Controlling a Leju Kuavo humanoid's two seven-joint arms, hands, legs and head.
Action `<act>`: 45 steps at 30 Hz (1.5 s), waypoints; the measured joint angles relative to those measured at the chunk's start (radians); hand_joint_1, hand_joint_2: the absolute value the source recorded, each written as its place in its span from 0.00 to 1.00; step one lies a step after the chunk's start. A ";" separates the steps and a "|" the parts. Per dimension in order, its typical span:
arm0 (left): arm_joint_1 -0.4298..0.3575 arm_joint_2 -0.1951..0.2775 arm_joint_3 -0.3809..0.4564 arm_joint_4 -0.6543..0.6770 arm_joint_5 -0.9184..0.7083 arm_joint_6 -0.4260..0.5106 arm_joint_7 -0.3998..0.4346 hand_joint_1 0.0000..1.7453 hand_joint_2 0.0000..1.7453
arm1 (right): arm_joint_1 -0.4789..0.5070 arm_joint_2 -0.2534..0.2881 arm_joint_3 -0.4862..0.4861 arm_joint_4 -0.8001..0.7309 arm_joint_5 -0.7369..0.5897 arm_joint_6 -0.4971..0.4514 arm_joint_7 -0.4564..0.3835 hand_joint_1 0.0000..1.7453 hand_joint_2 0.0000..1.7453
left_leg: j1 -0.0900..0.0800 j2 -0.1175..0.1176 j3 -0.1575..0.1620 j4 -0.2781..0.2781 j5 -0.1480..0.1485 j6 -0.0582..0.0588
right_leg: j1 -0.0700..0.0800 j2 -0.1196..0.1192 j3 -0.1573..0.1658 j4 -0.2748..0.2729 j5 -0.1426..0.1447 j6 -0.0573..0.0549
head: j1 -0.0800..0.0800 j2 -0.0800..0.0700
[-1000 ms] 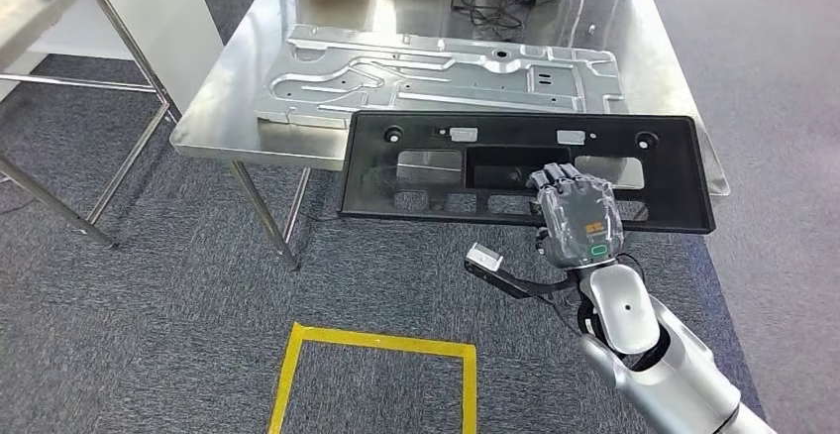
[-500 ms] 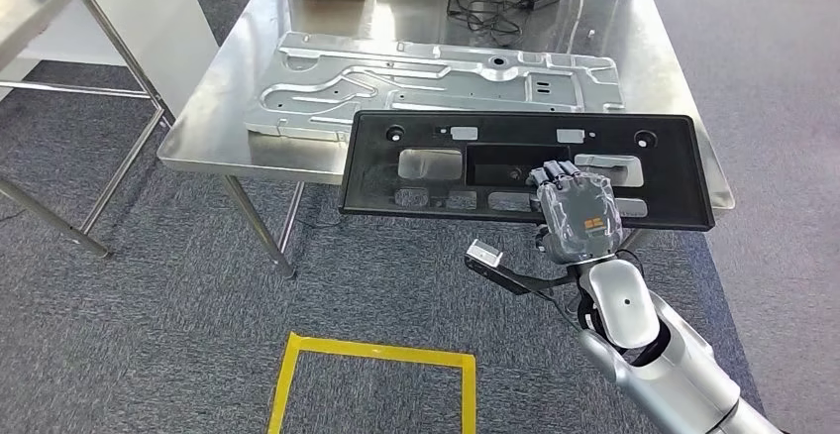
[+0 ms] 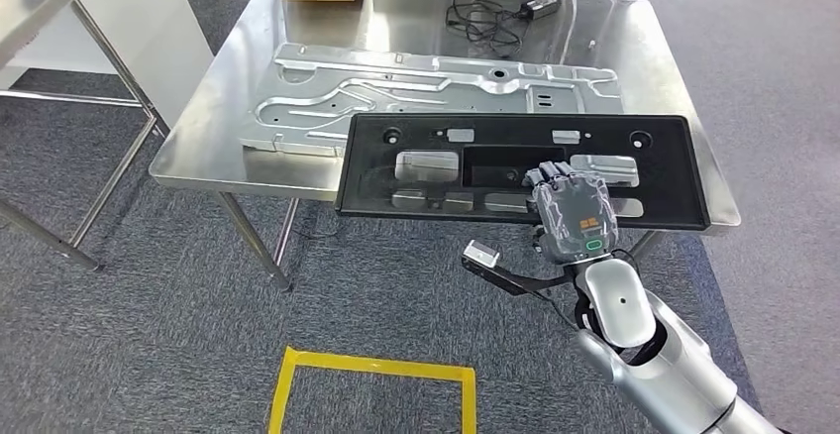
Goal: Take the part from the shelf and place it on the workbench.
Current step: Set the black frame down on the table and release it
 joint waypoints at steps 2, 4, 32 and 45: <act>-0.001 -0.001 -0.003 0.000 0.001 0.001 -0.001 0.00 1.00 | -0.001 0.000 0.000 0.001 0.000 0.003 0.001 1.00 1.00 | 0.005 -0.001 0.012 -0.014 0.000 0.010 | -0.002 -0.002 -0.011 0.026 -0.016 0.009 | 0.001 0.000; -0.001 -0.003 -0.008 0.000 0.004 0.003 -0.001 0.00 1.00 | -0.003 0.001 0.000 0.002 -0.002 0.005 0.004 1.00 1.00 | 0.007 -0.001 0.027 -0.022 -0.005 0.018 | -0.003 -0.004 -0.067 0.131 -0.055 0.017 | 0.001 0.000; -0.002 -0.004 -0.045 0.002 0.035 0.007 -0.008 0.00 1.00 | -0.030 0.017 -0.019 0.038 -0.032 0.030 0.007 1.00 1.00 | 0.001 -0.005 0.020 -0.012 -0.008 0.002 | 0.002 -0.003 -0.001 0.010 -0.006 0.001 | -0.001 0.000; 0.001 -0.009 -0.057 0.004 0.043 0.014 -0.008 0.00 1.00 | -0.038 0.030 -0.042 0.088 -0.052 0.046 0.015 1.00 1.00 | 0.000 -0.007 0.114 -0.031 -0.081 -0.003 | 0.013 -0.008 -0.098 0.030 0.089 -0.014 | 0.000 0.000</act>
